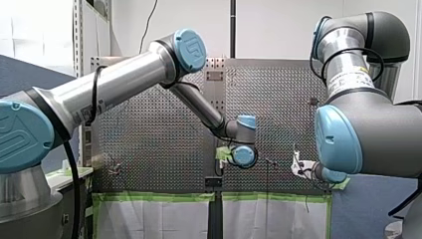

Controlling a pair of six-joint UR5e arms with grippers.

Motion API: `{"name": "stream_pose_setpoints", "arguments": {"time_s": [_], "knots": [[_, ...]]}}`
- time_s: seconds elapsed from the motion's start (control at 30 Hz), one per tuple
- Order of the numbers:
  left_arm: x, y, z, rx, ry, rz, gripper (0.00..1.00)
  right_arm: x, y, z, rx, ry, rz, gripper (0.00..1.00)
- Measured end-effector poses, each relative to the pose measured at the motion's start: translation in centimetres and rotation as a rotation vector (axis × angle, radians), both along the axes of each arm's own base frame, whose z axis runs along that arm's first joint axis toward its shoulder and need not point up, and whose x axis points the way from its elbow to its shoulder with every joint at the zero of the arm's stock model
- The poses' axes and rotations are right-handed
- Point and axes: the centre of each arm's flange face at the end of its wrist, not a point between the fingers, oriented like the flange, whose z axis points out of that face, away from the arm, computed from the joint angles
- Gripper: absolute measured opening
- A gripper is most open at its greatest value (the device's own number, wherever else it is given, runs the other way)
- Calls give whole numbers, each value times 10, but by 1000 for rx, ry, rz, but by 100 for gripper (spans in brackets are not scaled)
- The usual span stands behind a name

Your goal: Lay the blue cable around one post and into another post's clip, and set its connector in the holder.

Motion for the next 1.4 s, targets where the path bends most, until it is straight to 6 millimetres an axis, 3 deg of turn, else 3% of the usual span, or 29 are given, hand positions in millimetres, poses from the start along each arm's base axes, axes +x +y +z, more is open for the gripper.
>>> {"name": "stream_pose_setpoints", "arguments": {"time_s": [0.27, 0.7, 0.73, 0.77, 0.8, 0.83, 0.87, 0.9, 0.93, 1.13, 1.4], "knots": [[4, 7, -30, 51, 17, 15, 100, 0, 0, 1, 2, 1, 1, 0], [12, 0, -25, 2, -7, -5, 100, 4, 5, -1, 26, 9, 9, 0], [12, -1, -25, -2, -7, -11, 86, 3, 5, -1, 27, 9, 7, 0], [11, -2, -25, -5, -6, -16, 86, 3, 5, -1, 28, 10, 5, 0], [10, -2, -25, -7, -6, -19, 53, 3, 5, -2, 28, 10, 2, 0], [10, -3, -26, -8, -7, -21, 31, 2, 5, -2, 28, 11, -1, 0], [9, -3, -26, -10, -8, -24, 31, 2, 4, -2, 29, 11, -3, 0], [9, -4, -26, -12, -10, -25, 8, 1, 4, -2, 29, 12, -6, 0], [8, -4, -27, -14, -12, -27, 0, 1, 4, -2, 29, 13, -7, 0], [4, -6, -31, -30, -23, -56, 0, -3, 0, 0, 8, 4, -18, 0], [-5, 5, -52, -45, -9, -96, 0, -7, -9, 4, -42, -24, -31, 0]]}}
